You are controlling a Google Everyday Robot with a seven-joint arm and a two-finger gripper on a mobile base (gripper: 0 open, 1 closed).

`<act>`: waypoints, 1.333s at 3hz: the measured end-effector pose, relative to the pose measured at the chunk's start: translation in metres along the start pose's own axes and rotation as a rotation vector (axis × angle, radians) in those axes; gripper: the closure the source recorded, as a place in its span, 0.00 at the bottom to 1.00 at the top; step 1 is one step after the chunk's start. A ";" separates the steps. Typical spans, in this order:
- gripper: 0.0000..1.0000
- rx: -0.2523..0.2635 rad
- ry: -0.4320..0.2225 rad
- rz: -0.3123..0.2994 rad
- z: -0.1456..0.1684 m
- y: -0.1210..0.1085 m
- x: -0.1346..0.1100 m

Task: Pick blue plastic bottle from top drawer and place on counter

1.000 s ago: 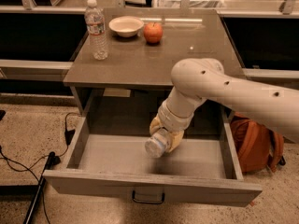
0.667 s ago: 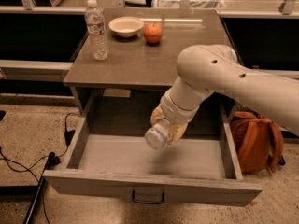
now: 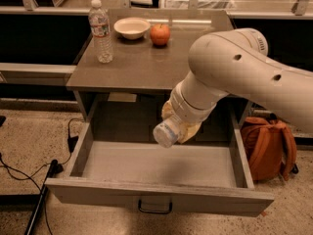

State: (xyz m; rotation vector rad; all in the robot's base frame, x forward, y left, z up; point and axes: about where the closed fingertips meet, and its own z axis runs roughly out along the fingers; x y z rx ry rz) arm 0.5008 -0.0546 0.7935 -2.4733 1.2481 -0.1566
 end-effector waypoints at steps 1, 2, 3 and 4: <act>1.00 0.000 0.000 0.000 0.000 0.000 0.000; 1.00 -0.008 0.027 -0.006 -0.005 -0.004 0.006; 1.00 -0.028 0.100 0.006 -0.023 -0.021 0.029; 1.00 -0.048 0.168 0.034 -0.040 -0.042 0.057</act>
Offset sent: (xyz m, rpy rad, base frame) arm 0.0171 -0.0135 0.0166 -0.0740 -0.0270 -0.0148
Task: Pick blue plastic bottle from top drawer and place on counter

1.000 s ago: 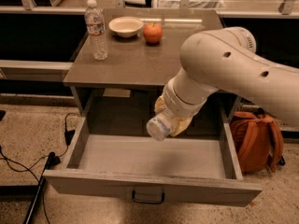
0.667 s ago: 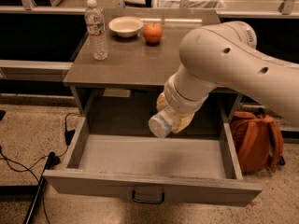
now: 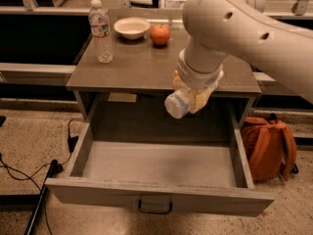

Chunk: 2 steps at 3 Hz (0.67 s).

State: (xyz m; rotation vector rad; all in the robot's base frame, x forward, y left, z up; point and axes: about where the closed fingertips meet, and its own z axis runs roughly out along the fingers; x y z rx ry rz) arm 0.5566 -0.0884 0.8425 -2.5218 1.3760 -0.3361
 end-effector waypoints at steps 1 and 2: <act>1.00 -0.036 -0.009 0.064 0.007 -0.022 0.035; 1.00 -0.064 -0.072 0.179 0.033 -0.041 0.067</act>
Offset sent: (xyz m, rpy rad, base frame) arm 0.1714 -0.0521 -0.0070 0.2783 0.1567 -0.3199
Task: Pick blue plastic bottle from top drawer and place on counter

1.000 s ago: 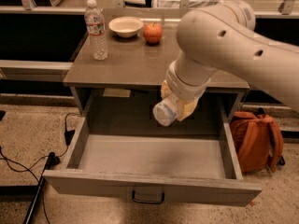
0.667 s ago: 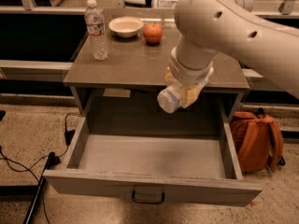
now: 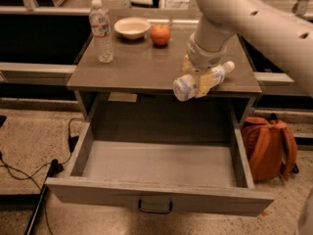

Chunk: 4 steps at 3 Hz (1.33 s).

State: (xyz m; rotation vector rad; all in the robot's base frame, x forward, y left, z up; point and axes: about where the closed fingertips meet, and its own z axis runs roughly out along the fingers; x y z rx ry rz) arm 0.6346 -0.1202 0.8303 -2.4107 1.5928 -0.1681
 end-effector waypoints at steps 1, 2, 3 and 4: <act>1.00 0.000 0.000 0.000 0.000 0.000 0.000; 1.00 0.019 -0.035 0.043 -0.001 -0.020 0.008; 1.00 0.091 -0.108 0.078 -0.017 -0.052 0.024; 1.00 0.116 -0.165 0.149 -0.021 -0.077 0.042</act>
Offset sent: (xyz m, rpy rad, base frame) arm 0.1164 -0.0055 0.0386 0.2679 0.0027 -0.1829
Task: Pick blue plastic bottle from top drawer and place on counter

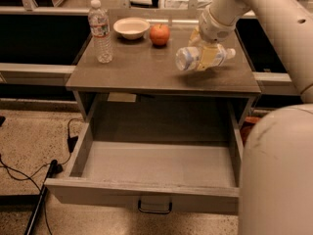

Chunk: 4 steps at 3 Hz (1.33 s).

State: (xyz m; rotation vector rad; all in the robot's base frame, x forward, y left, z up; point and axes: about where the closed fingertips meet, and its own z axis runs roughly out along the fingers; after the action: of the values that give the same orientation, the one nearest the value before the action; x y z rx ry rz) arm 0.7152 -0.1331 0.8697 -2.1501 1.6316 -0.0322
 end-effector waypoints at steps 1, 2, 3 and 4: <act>1.00 -0.017 -0.014 0.064 0.012 -0.009 0.006; 0.82 -0.011 -0.015 0.067 0.012 -0.012 0.007; 0.59 -0.011 -0.015 0.067 0.012 -0.012 0.007; 0.35 -0.011 -0.015 0.067 0.012 -0.012 0.007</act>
Offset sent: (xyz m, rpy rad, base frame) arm 0.0122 0.0003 -0.0086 0.0227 0.0358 -0.0434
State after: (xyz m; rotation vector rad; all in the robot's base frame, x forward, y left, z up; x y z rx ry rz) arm 0.7313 -0.1331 0.8611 -2.0972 1.6979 0.0135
